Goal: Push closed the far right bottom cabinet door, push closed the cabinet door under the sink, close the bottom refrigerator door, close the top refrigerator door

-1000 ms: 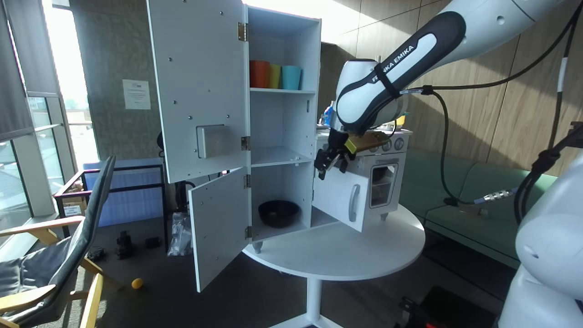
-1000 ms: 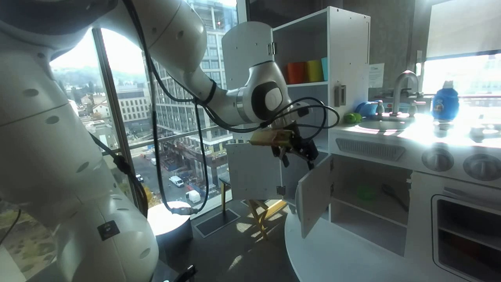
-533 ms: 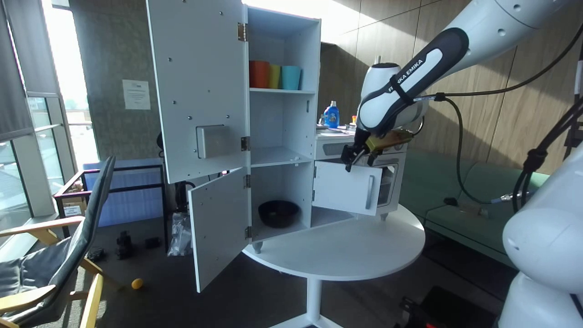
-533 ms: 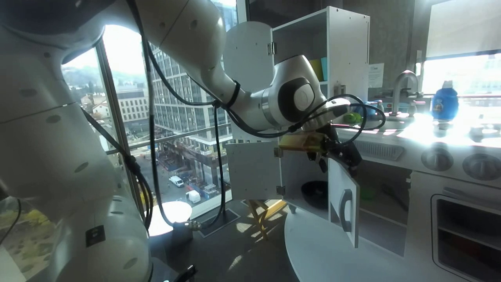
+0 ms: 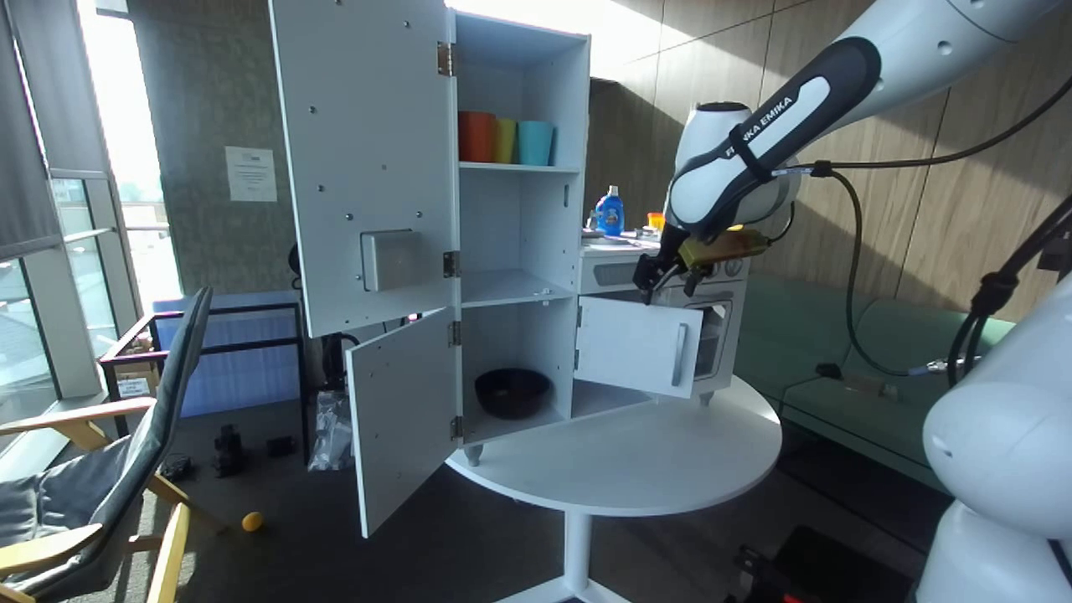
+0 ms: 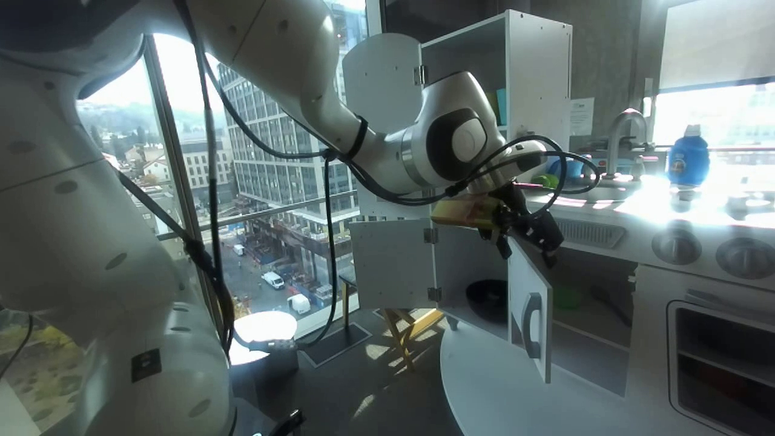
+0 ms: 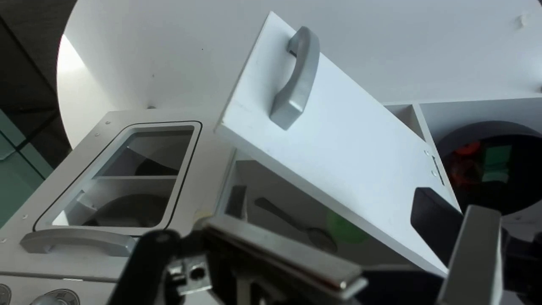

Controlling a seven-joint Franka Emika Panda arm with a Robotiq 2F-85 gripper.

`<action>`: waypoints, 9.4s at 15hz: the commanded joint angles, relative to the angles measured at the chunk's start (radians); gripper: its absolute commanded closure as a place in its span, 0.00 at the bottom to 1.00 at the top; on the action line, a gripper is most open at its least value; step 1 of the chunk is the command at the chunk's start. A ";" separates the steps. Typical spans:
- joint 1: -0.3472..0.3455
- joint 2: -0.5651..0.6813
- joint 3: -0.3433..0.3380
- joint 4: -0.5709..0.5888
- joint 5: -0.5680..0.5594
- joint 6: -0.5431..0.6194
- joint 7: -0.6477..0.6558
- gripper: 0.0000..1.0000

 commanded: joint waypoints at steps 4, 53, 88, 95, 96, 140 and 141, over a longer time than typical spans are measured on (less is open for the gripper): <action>0.017 -0.163 0.008 -0.162 0.002 -0.184 -0.094 0.00; 0.289 -0.240 0.336 -0.195 0.137 -0.402 0.387 0.00; 0.482 0.408 0.216 0.390 0.056 -0.007 0.903 0.00; 0.413 0.221 0.162 0.207 0.041 -0.142 0.792 0.00; 0.398 0.188 0.156 0.185 0.006 -0.175 0.781 0.00; 0.406 -0.271 0.630 0.125 0.193 -0.196 0.599 0.00; 0.393 -0.256 0.651 0.153 0.170 -0.176 0.610 0.00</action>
